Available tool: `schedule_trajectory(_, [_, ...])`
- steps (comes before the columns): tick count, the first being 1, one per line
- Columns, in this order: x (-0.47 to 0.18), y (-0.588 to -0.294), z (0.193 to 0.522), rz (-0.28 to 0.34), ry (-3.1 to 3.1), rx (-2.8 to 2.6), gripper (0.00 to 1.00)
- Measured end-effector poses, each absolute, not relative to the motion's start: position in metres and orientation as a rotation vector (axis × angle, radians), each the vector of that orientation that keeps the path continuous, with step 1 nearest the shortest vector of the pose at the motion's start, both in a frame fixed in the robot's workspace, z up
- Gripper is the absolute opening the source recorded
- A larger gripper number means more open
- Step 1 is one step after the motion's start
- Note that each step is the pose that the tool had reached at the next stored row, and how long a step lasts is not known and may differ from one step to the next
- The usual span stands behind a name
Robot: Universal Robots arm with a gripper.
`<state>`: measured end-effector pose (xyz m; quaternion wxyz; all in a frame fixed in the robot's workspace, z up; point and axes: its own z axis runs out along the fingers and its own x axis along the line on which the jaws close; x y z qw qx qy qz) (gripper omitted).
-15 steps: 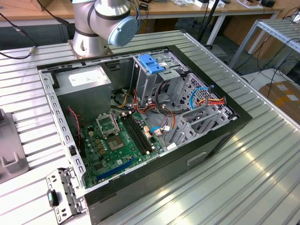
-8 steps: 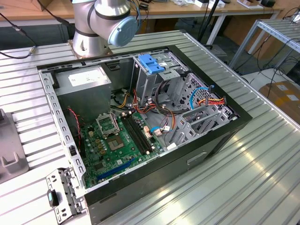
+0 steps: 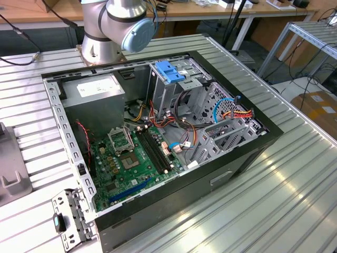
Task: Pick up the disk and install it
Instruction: 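Pick up the disk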
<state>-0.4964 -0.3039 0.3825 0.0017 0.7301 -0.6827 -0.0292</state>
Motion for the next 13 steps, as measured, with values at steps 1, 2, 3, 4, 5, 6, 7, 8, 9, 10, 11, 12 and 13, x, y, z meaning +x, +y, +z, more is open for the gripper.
schedule_trajectory(1, [-0.4964, -0.3039, 0.3828, -0.092, -2.143, 2.291, 0.37])
schedule_trajectory(2, [-0.4964, -0.3039, 0.3833, -0.092, -2.143, 2.291, 0.37])
schedule_trajectory(3, [-0.4963, -0.3039, 0.3836, -0.092, -2.143, 2.291, 0.37])
schedule_trajectory(4, [-0.4963, -0.3039, 0.3843, -0.092, -2.143, 2.291, 0.37])
schedule_trajectory(5, [-0.4964, -0.3039, 0.3845, -0.092, -2.143, 2.291, 0.37])
schedule_trajectory(6, [-0.4963, -0.3039, 0.3849, -0.092, -2.143, 2.291, 0.37])
schedule_trajectory(7, [-0.4964, -0.3039, 0.3853, -0.092, -2.143, 2.291, 0.37])
schedule_trajectory(8, [-0.4964, -0.3039, 0.3855, -0.092, -2.143, 2.291, 0.37])
schedule_trajectory(9, [-0.4964, -0.3039, 0.3859, -0.092, -2.143, 2.291, 0.37])
schedule_trajectory(10, [-0.4964, -0.3039, 0.3864, -0.092, -2.143, 2.291, 0.37])
schedule_trajectory(11, [-0.4964, -0.3039, 0.3868, -0.092, -2.143, 2.291, 0.37])
schedule_trajectory(12, [-0.4964, -0.3039, 0.3871, -0.092, -2.143, 2.291, 0.37])
schedule_trajectory(13, [-0.4964, -0.3039, 0.3875, -0.092, -2.143, 2.291, 0.37])
